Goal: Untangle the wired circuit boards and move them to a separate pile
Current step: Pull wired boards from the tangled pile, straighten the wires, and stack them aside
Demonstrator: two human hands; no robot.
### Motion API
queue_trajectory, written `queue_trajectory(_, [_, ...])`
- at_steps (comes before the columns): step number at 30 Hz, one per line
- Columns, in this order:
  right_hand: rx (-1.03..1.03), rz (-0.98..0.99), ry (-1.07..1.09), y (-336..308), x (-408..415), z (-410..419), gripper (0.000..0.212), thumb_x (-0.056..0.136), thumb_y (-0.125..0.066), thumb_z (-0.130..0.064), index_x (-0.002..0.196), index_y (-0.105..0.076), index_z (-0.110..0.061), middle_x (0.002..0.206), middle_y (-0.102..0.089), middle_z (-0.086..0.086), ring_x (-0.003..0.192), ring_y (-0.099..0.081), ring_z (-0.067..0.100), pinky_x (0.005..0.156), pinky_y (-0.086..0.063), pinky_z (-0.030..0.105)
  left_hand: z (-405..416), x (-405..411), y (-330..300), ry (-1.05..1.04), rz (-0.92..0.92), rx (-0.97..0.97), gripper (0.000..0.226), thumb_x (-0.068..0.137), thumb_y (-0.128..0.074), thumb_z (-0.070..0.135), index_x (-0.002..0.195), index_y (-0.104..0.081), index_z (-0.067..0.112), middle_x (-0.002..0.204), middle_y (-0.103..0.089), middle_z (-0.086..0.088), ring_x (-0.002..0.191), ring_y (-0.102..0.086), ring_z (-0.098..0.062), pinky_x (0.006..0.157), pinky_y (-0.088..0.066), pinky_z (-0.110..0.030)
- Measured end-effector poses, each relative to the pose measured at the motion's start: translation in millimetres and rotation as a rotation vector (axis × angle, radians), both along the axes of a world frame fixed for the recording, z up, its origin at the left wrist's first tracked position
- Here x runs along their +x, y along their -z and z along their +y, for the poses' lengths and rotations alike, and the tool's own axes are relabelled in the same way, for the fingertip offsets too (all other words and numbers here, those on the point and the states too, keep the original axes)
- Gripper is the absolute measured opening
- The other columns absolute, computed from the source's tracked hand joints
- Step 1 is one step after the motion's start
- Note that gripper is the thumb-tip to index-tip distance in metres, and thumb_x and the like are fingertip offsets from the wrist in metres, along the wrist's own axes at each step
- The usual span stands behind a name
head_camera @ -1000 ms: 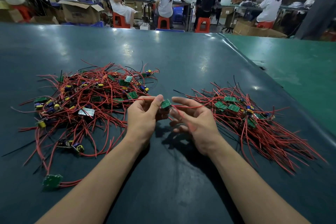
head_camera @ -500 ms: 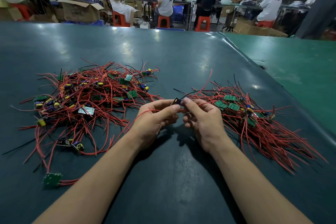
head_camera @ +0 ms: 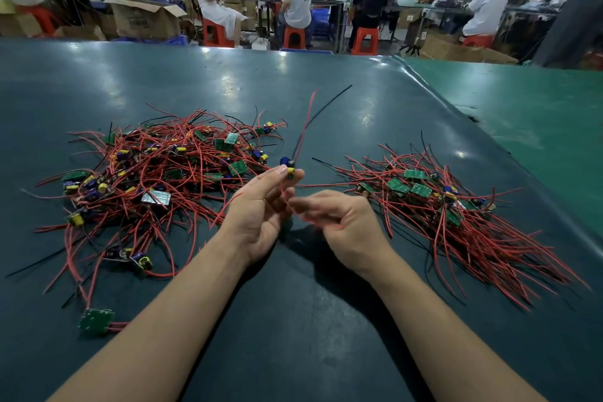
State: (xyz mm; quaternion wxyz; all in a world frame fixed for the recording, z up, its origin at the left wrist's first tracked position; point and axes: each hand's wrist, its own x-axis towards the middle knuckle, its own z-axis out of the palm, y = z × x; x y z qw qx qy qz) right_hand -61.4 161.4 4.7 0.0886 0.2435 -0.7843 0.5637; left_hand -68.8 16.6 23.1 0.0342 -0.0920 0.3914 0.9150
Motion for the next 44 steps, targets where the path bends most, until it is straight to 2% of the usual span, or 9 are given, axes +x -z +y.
queue_trajectory(7, [-0.538, -0.515, 0.088, -12, -5, 8, 0.013, 0.086, -0.071, -0.024, 0.095, -0.073, -0.014, 0.073, -0.066, 0.001, 0.049, -0.055, 0.008, 0.040, -0.043, 0.021, 6, 4, -1, 0.036, 0.053, -0.220, 0.010, 0.090, -0.064, 0.020, 0.088, -0.067, 0.010, 0.073, -0.072, -0.005, 0.050, -0.056, -0.006, 0.053, -0.048, -0.016])
queue_trajectory(13, [-0.648, -0.517, 0.147, -15, -6, 7, 0.017, 0.089, -0.069, -0.021, 0.075, -0.075, -0.015, 0.060, -0.060, 0.000, 0.045, -0.048, 0.010, 0.037, -0.037, 0.019, 10, 7, -1, 0.124, 0.102, -0.299, 0.020, 0.095, -0.056, 0.019, 0.085, -0.068, 0.007, 0.064, -0.069, -0.007, 0.046, -0.051, -0.008, 0.049, -0.044, -0.015])
queue_trajectory(17, [-0.699, -0.509, 0.217, -18, -8, 8, 0.012, 0.089, -0.070, -0.016, 0.079, -0.073, -0.011, 0.060, -0.063, 0.002, 0.043, -0.048, 0.008, 0.037, -0.037, 0.018, 8, 8, 2, 0.221, 0.207, -0.295, 0.038, 0.088, -0.035, -0.010, 0.107, -0.064, 0.007, 0.085, -0.072, -0.007, 0.064, -0.059, -0.016, 0.065, -0.051, -0.027])
queue_trajectory(22, [-0.724, -0.562, 0.188, -19, -5, 4, 0.011, 0.090, -0.066, -0.008, 0.080, -0.068, -0.005, 0.059, -0.063, 0.006, 0.040, -0.051, 0.009, 0.035, -0.039, 0.018, 18, 12, 10, 0.094, 0.323, -0.620, 0.036, 0.081, -0.070, -0.001, 0.115, -0.060, 0.007, 0.091, -0.066, -0.015, 0.067, -0.064, -0.018, 0.060, -0.055, -0.024])
queue_trajectory(28, [-0.692, -0.561, 0.180, -18, -3, 3, 0.017, 0.093, -0.064, -0.012, 0.079, -0.069, -0.005, 0.062, -0.066, 0.008, 0.042, -0.054, 0.011, 0.036, -0.040, 0.018, 14, 10, 11, 0.043, 0.297, -0.544, 0.023, 0.091, -0.058, -0.006, 0.105, -0.067, 0.009, 0.077, -0.068, -0.005, 0.060, -0.058, -0.013, 0.059, -0.050, -0.021])
queue_trajectory(33, [-0.655, -0.546, 0.199, -14, -3, 0, 0.014, 0.091, -0.067, -0.014, 0.085, -0.068, -0.001, 0.059, -0.064, 0.004, 0.041, -0.051, 0.009, 0.036, -0.039, 0.017, 18, 11, 15, -0.063, 0.499, -0.904, 0.026, 0.083, -0.074, 0.005, 0.105, -0.064, 0.015, 0.087, -0.067, -0.015, 0.072, -0.062, -0.018, 0.065, -0.054, -0.031])
queue_trajectory(36, [-0.600, -0.556, 0.159, -13, -1, -3, 0.015, 0.094, -0.063, -0.015, 0.084, -0.069, -0.006, 0.065, -0.068, 0.002, 0.043, -0.053, 0.009, 0.037, -0.040, 0.018, 18, 8, 16, -0.217, 0.464, -0.865, 0.004, 0.090, -0.067, 0.011, 0.094, -0.066, 0.012, 0.081, -0.069, -0.005, 0.066, -0.064, -0.015, 0.059, -0.054, -0.028])
queue_trajectory(40, [-0.606, -0.553, 0.155, -15, 0, -5, 0.022, 0.099, -0.055, -0.018, 0.082, -0.066, -0.008, 0.070, -0.069, 0.003, 0.045, -0.053, 0.011, 0.036, -0.039, 0.020, 18, 4, 14, -0.247, 0.276, -0.630, 0.019, 0.101, -0.051, 0.016, 0.090, -0.066, 0.012, 0.071, -0.064, -0.001, 0.051, -0.059, -0.010, 0.048, -0.050, -0.022])
queue_trajectory(44, [-0.684, -0.541, 0.086, -17, -1, -5, 0.024, 0.101, -0.051, -0.018, 0.085, -0.065, -0.007, 0.067, -0.065, 0.004, 0.044, -0.050, 0.014, 0.034, -0.036, 0.020, 16, 4, 13, -0.082, 0.251, -0.478, 0.018, 0.090, -0.064, 0.026, 0.101, -0.068, 0.011, 0.084, -0.069, -0.006, 0.063, -0.063, -0.016, 0.060, -0.055, -0.027])
